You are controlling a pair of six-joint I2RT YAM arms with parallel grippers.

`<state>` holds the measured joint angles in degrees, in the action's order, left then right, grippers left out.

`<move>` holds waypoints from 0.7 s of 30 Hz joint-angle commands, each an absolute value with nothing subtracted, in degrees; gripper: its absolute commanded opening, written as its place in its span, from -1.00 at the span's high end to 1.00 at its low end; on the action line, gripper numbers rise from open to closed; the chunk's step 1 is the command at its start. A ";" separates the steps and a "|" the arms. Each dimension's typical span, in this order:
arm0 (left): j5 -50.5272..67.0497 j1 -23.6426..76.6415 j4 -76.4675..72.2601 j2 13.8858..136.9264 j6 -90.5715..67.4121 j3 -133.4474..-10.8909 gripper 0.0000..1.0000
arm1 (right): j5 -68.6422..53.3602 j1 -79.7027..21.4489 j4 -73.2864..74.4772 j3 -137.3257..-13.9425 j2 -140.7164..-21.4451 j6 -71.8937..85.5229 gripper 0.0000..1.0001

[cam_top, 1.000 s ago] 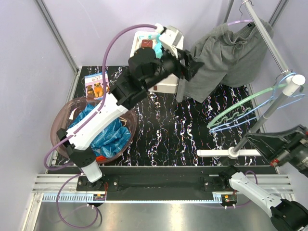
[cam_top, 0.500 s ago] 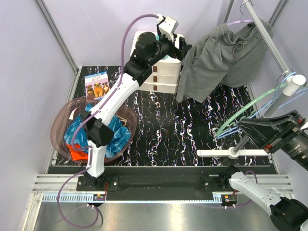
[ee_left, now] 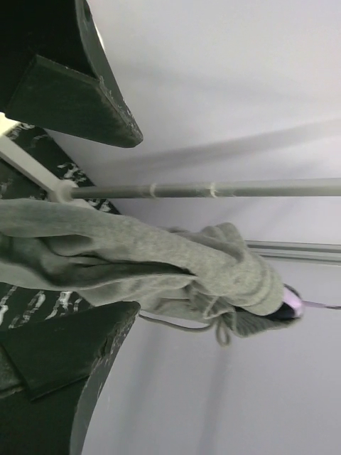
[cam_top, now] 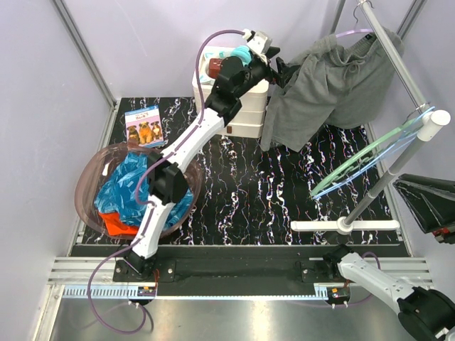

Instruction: Remove the shorts from the hanger

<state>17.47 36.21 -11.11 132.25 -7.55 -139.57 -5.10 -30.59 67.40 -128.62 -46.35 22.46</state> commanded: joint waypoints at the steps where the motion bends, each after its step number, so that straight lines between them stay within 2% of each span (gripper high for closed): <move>1: 17.76 36.12 -21.18 136.22 -12.04 -144.58 -0.88 | -4.92 -30.50 72.94 -132.96 -52.38 19.69 0.23; 8: 16.00 37.62 -23.29 139.39 -11.95 -145.72 -0.87 | -4.22 -30.50 74.88 -134.65 -53.00 19.51 0.23; 11: 16.44 38.32 -22.85 139.92 -11.69 -145.90 -0.79 | -4.13 -30.50 75.41 -135.44 -53.44 19.51 0.22; 14: 17.22 39.02 -22.32 139.75 -11.77 -145.72 -0.50 | -4.39 -30.50 75.32 -135.18 -53.70 19.60 0.22; 15: 17.49 39.28 -22.50 139.40 -12.13 -145.55 -0.31 | -4.48 -30.50 75.41 -134.83 -53.70 19.69 0.23; 17: 17.84 39.90 -22.59 138.70 -12.39 -144.07 -0.15 | -4.40 -30.50 74.88 -134.47 -53.62 19.86 0.24; 18: 17.93 40.16 -22.67 137.91 -12.39 -143.44 -0.01 | -4.39 -30.50 74.62 -133.95 -53.44 20.04 0.24; 21: 19.51 41.30 -21.80 137.03 -12.22 -142.91 0.16 | -4.04 -30.50 73.57 -132.20 -52.30 20.65 0.24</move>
